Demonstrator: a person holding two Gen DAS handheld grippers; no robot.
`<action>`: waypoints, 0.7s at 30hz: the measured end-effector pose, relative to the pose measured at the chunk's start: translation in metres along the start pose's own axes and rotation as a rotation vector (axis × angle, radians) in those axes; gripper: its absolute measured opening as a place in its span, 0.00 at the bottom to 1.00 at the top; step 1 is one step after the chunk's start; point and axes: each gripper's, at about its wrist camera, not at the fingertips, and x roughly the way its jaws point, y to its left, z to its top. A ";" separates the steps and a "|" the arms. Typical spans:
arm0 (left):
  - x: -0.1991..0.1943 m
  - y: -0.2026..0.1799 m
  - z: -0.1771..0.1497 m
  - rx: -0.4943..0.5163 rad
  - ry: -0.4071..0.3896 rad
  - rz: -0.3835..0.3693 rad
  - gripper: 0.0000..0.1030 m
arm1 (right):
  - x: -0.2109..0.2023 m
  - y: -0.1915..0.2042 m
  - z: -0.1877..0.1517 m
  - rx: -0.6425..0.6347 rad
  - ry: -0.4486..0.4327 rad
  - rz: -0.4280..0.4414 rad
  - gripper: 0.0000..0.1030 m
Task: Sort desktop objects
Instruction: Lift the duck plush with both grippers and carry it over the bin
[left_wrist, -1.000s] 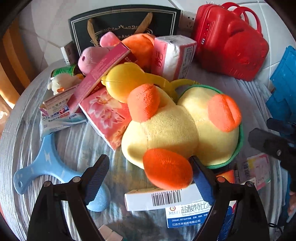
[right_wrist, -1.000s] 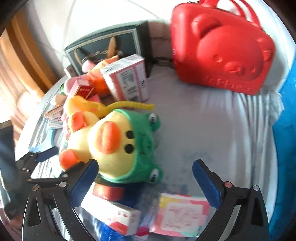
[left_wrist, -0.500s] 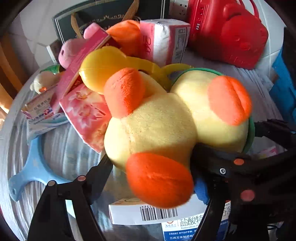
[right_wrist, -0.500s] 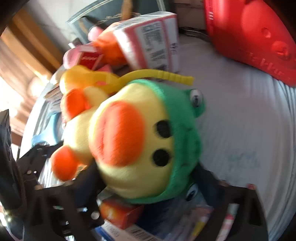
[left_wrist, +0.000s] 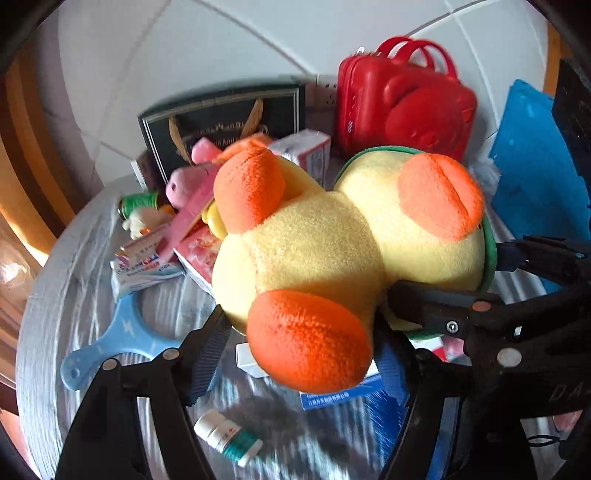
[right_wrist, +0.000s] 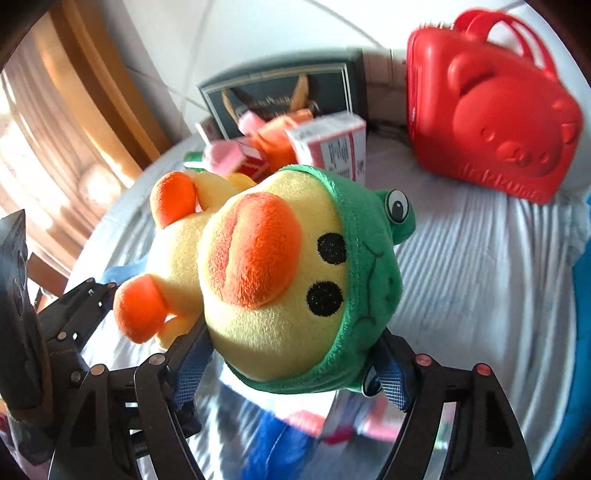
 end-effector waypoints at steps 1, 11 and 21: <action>-0.010 -0.003 0.000 0.005 -0.015 0.002 0.71 | -0.010 0.006 -0.003 -0.002 -0.016 -0.001 0.76; -0.111 -0.034 -0.005 0.066 -0.177 -0.010 0.71 | -0.119 0.033 -0.039 -0.024 -0.175 -0.025 0.76; -0.205 -0.092 -0.011 0.168 -0.357 -0.026 0.71 | -0.225 0.037 -0.083 -0.020 -0.370 -0.078 0.76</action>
